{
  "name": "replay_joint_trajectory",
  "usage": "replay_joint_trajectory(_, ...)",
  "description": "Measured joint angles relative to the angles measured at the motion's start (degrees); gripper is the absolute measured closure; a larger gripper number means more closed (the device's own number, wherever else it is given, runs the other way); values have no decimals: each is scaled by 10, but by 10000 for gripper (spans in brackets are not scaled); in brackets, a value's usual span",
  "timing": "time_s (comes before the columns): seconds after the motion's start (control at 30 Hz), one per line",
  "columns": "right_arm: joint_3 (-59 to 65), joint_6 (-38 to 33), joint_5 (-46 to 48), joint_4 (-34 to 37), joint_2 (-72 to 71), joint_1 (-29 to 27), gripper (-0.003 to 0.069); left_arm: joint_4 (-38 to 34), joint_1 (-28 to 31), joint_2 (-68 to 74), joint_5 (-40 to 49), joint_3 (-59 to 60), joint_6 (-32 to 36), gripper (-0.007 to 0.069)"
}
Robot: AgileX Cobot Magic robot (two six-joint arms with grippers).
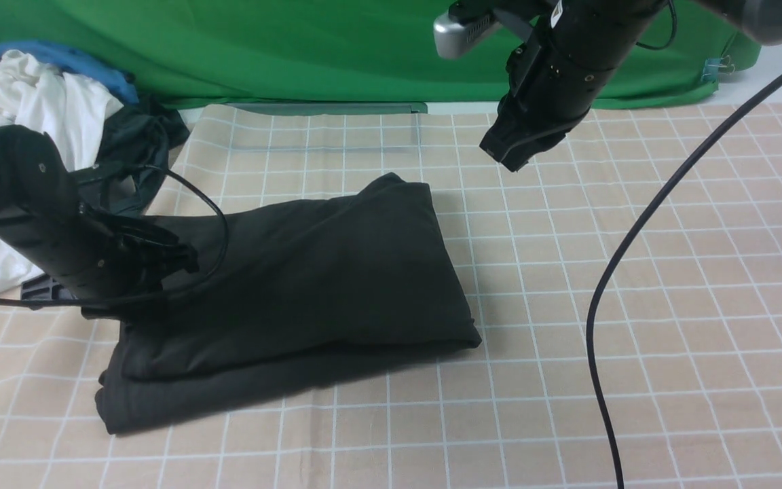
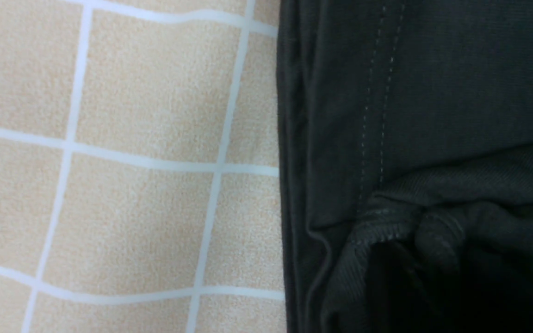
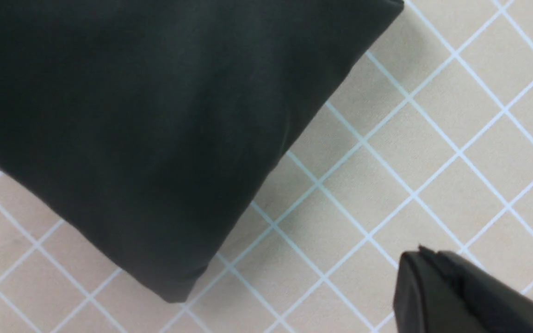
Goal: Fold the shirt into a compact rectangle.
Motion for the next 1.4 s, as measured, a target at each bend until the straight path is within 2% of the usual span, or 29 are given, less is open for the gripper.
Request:
replay_joint_trajectory(0.03, 0, -2, 0, 2, 0, 0, 620, 6, 0, 0, 0, 0, 0, 571)
replay_joint_trajectory(0.17, 0, -4, 0, 3, 0, 0, 620, 8, 0, -23, 1, 0, -2, 586)
replay_joint_trajectory(0.53, 0, -4, -3, 3, 0, 0, 621, 50, 0, -77, 3, 0, -69, 586)
replay_joint_trajectory(0.73, 0, -4, -5, 3, 0, 0, 621, 106, 0, -65, 2, 0, -127, 586)
replay_joint_trajectory(0.97, 0, -4, -2, 4, 0, 0, 589, 123, 0, -48, 1, 0, -141, 564)
replay_joint_trajectory(1.13, 0, -2, -2, 36, 12, 0, 321, 168, 0, -45, -2, -6, -142, 411)
replay_joint_trajectory(1.17, 0, 0, -2, 51, 21, 0, 251, 181, 0, -44, 8, -15, -142, 361)
replay_joint_trajectory(1.2, 0, 1, -2, 53, 25, 0, 239, 184, 0, -44, 11, -18, -142, 354)
replay_joint_trajectory(1.23, 0, 7, -2, 65, 37, 0, 172, 190, 0, -45, 27, -29, -142, 319)
replay_joint_trajectory(1.27, 0, 12, -2, 77, 48, 0, 135, 191, 0, -47, 39, -37, -139, 299)
replay_joint_trajectory(1.33, 0, 15, -2, 105, 74, 0, 83, 179, 0, -61, 60, -43, -120, 298)
replay_joint_trajectory(1.4, 0, 17, -5, 131, 97, 0, 67, 151, 0, -79, 70, -40, -99, 329)
